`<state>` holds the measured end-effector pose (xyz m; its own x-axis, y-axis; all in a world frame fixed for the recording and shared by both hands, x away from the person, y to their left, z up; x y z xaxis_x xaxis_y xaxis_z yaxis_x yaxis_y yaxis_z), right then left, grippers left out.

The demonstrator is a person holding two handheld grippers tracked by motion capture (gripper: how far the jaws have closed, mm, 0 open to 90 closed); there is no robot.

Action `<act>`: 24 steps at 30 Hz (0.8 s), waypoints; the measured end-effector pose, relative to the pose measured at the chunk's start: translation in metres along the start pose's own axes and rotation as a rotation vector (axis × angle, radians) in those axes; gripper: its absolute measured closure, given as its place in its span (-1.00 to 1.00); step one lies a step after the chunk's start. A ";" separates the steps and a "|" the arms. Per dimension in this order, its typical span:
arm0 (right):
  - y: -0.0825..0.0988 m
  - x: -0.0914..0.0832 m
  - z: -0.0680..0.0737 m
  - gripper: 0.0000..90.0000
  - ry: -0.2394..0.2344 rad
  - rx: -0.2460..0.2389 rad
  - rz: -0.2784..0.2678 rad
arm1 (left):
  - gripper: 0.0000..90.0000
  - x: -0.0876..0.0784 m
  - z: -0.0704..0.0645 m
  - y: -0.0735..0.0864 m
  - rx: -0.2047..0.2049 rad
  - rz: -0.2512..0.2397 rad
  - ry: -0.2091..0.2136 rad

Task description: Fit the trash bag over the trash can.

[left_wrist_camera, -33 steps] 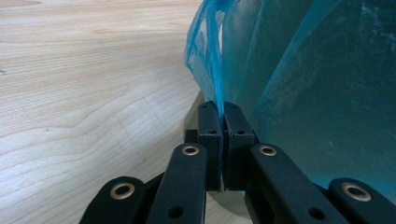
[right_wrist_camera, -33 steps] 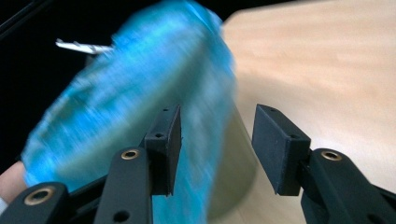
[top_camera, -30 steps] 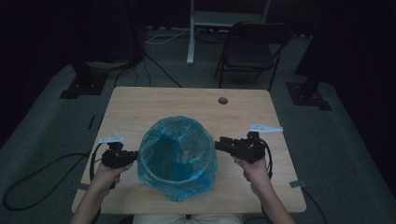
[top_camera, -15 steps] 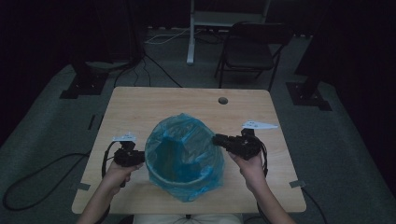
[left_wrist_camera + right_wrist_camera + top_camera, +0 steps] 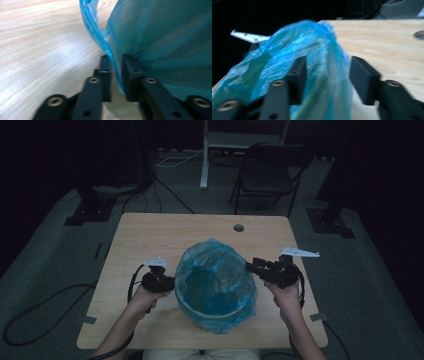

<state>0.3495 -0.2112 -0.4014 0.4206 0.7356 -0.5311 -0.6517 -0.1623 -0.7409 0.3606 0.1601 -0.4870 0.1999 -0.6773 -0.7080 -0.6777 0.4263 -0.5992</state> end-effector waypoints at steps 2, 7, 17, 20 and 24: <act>-0.001 -0.005 -0.005 -0.30 0.046 -0.008 -0.023 | -0.01 -0.007 0.004 0.010 0.017 -0.035 -0.064; -0.004 -0.004 -0.012 -0.58 0.038 -0.038 -0.031 | -0.44 -0.025 0.015 0.022 -0.002 -0.160 -0.160; -0.009 0.014 -0.034 -0.61 0.193 -0.035 -0.021 | -0.98 -0.042 0.001 0.021 0.127 -0.342 -0.329; -0.009 0.019 -0.037 -0.61 0.186 -0.031 -0.010 | -0.98 -0.039 0.000 0.019 0.138 -0.325 -0.338; -0.009 0.024 -0.043 -0.61 0.180 -0.013 -0.013 | -0.98 -0.040 0.007 0.020 0.094 -0.341 -0.351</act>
<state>0.3927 -0.2205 -0.4248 0.5358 0.6086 -0.5852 -0.6378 -0.1624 -0.7529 0.3443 0.2003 -0.4733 0.6362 -0.5515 -0.5395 -0.4691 0.2787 -0.8380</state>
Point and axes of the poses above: each handheld gripper's, and its own axes: x roughly forward along the jaws, y roughly out of its underside, z roughly to its left, the point moved 3 cm from there along x, roughly forward along the jaws, and after that the axes turned 12 degrees about z, right-handed, at the moved point
